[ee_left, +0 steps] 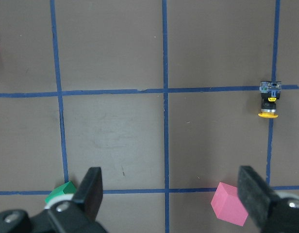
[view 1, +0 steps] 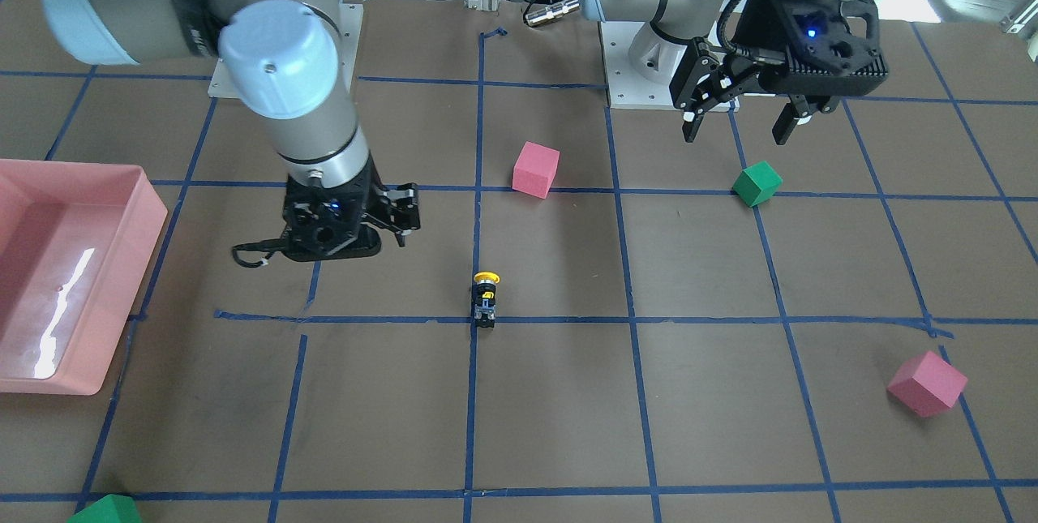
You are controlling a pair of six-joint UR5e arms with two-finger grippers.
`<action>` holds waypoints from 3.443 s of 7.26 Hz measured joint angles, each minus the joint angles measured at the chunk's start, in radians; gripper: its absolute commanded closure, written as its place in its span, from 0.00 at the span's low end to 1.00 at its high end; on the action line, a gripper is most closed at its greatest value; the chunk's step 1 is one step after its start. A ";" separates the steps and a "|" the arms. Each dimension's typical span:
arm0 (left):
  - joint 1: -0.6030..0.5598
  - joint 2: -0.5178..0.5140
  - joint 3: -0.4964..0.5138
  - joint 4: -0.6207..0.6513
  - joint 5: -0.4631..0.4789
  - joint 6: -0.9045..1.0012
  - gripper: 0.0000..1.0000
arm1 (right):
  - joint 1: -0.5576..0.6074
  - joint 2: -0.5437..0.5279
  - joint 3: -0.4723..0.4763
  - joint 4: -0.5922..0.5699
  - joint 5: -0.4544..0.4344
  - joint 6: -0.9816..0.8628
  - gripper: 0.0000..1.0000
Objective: Align button upright
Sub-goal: 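Raise the right gripper and withdraw it away from the switch, then reach the left gripper toward the switch lying on the table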
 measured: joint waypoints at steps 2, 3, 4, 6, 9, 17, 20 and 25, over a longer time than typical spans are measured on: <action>-0.001 0.001 -0.005 0.000 -0.002 -0.015 0.00 | -0.079 -0.109 -0.063 0.158 -0.051 -0.081 0.30; 0.000 0.000 -0.006 0.000 -0.003 -0.017 0.00 | -0.091 -0.140 -0.114 0.213 -0.081 -0.098 0.29; 0.000 0.000 -0.006 0.000 -0.003 -0.018 0.00 | -0.097 -0.153 -0.155 0.262 -0.103 -0.106 0.20; -0.002 -0.001 -0.008 0.000 -0.001 -0.023 0.00 | -0.101 -0.160 -0.192 0.328 -0.119 -0.106 0.00; -0.002 -0.002 -0.008 0.000 0.000 -0.024 0.00 | -0.101 -0.161 -0.202 0.340 -0.109 -0.103 0.00; -0.012 -0.007 -0.038 0.018 -0.005 -0.042 0.00 | -0.096 -0.153 -0.203 0.340 -0.061 -0.097 0.00; -0.104 -0.037 -0.167 0.287 -0.004 -0.162 0.00 | -0.096 -0.153 -0.203 0.339 -0.060 -0.097 0.00; -0.311 -0.196 -0.415 0.899 0.058 -0.389 0.00 | -0.100 -0.153 -0.199 0.338 -0.063 -0.097 0.00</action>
